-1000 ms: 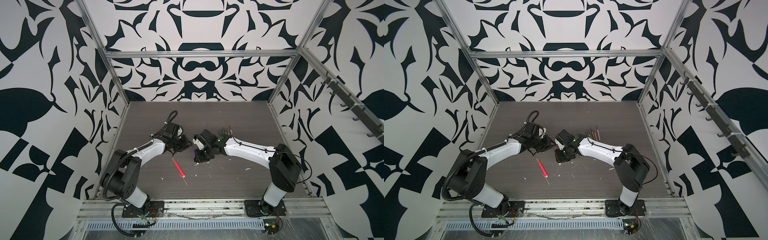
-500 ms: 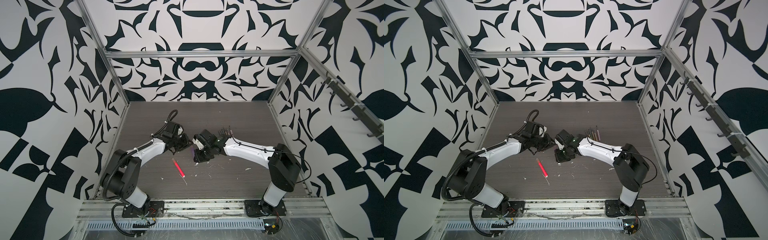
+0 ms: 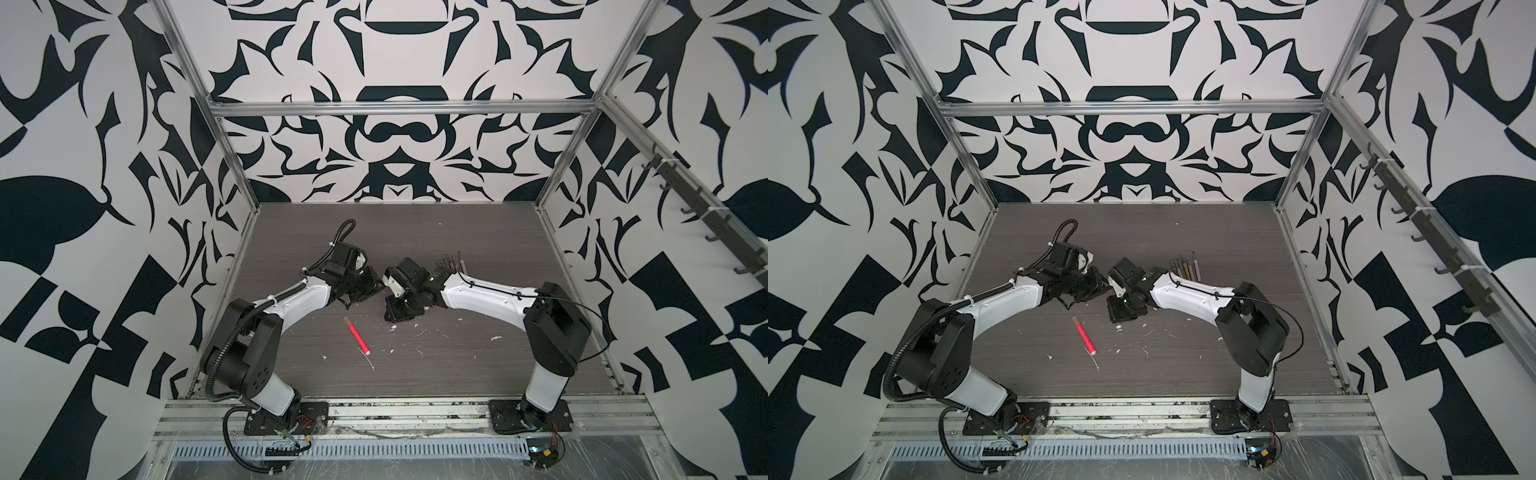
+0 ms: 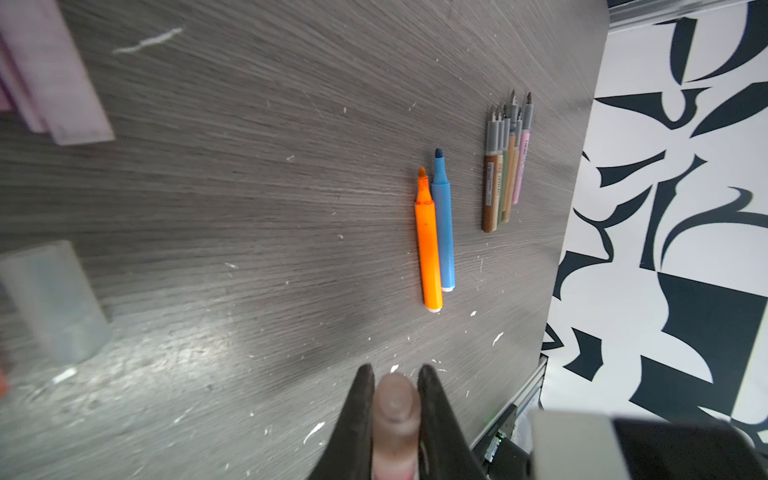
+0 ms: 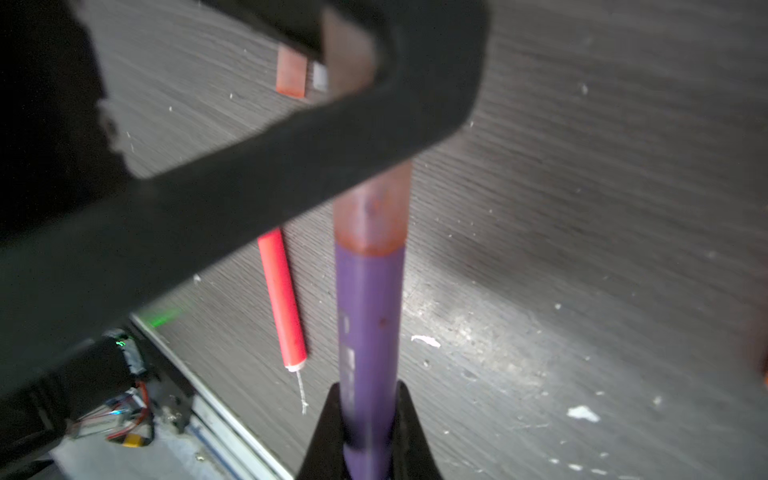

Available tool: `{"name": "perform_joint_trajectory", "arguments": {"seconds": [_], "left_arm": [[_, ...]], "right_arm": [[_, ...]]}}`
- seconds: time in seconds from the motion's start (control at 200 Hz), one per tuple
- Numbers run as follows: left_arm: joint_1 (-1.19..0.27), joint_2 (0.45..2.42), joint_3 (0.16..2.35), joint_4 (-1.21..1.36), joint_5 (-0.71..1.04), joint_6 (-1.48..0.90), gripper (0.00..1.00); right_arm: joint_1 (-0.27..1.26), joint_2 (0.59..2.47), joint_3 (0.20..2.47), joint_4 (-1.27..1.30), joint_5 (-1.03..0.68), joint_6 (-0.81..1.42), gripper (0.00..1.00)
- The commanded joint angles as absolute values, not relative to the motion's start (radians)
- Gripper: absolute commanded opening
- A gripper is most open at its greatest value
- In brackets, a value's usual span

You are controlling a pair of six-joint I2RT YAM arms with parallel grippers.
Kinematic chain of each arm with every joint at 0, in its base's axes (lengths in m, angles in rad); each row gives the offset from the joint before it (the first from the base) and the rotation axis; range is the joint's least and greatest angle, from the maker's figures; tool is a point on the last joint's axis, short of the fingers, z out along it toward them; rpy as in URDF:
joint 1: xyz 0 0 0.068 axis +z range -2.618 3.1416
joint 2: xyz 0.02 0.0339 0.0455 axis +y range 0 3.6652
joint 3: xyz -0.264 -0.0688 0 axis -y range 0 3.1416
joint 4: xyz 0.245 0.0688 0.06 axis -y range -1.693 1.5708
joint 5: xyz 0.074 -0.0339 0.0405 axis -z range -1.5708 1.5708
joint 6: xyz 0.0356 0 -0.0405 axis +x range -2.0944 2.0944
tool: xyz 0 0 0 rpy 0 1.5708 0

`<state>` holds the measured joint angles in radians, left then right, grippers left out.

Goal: Open the pen caps
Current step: 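Pull the purple marker away with the right gripper while the left holds the cap, then lay the purple marker beside the orange marker while the left drops the cap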

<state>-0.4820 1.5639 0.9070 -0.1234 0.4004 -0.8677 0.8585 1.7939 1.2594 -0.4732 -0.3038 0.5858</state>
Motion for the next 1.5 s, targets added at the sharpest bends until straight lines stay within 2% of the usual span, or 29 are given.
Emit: {"name": "perform_joint_trajectory", "arguments": {"seconds": [0.0, 0.11, 0.31, 0.43, 0.58, 0.735, 1.015, 1.155, 1.36, 1.495], "left_arm": [[-0.484, 1.552, 0.934, -0.101, 0.436, -0.892, 0.0], [-0.438, 1.598, 1.036, -0.15, 0.418, -0.814, 0.0], [-0.264, 1.793, 1.432, -0.395, 0.301, -0.632, 0.0], [-0.251, 1.836, 1.527, -0.433, 0.292, -0.618, 0.0], [-0.235, 1.796, 1.465, -0.41, 0.256, -0.621, 0.0], [-0.154, 1.768, 1.395, -0.282, 0.287, -0.735, 0.0], [-0.113, 1.826, 1.497, -0.272, 0.144, -0.806, 0.0], [-0.107, 1.798, 1.502, -0.333, 0.147, -0.751, 0.0], [-0.109, 1.666, 1.343, -0.544, 0.091, -0.552, 0.0], [-0.128, 1.581, 1.178, -0.577, 0.102, -0.528, 0.0]], "right_arm": [[0.852, 1.768, 1.264, -0.438, -0.283, 0.606, 0.0], [0.862, 1.739, 1.195, -0.412, -0.288, 0.646, 0.0], [0.967, 1.643, 1.011, -0.319, -0.264, 0.77, 0.0], [0.977, 1.605, 0.96, -0.29, -0.257, 0.802, 0.0], [0.977, 1.621, 0.982, -0.292, -0.261, 0.787, 0.0], [0.983, 1.642, 0.973, -0.228, -0.273, 0.831, 0.0], [0.989, 1.6, 0.947, -0.217, -0.242, 0.853, 0.0], [0.983, 1.588, 0.957, -0.24, -0.23, 0.833, 0.0], [0.969, 1.579, 1.056, -0.47, -0.013, 0.676, 0.0], [0.926, 1.594, 1.082, -0.496, 0.065, 0.606, 0.0]]}}
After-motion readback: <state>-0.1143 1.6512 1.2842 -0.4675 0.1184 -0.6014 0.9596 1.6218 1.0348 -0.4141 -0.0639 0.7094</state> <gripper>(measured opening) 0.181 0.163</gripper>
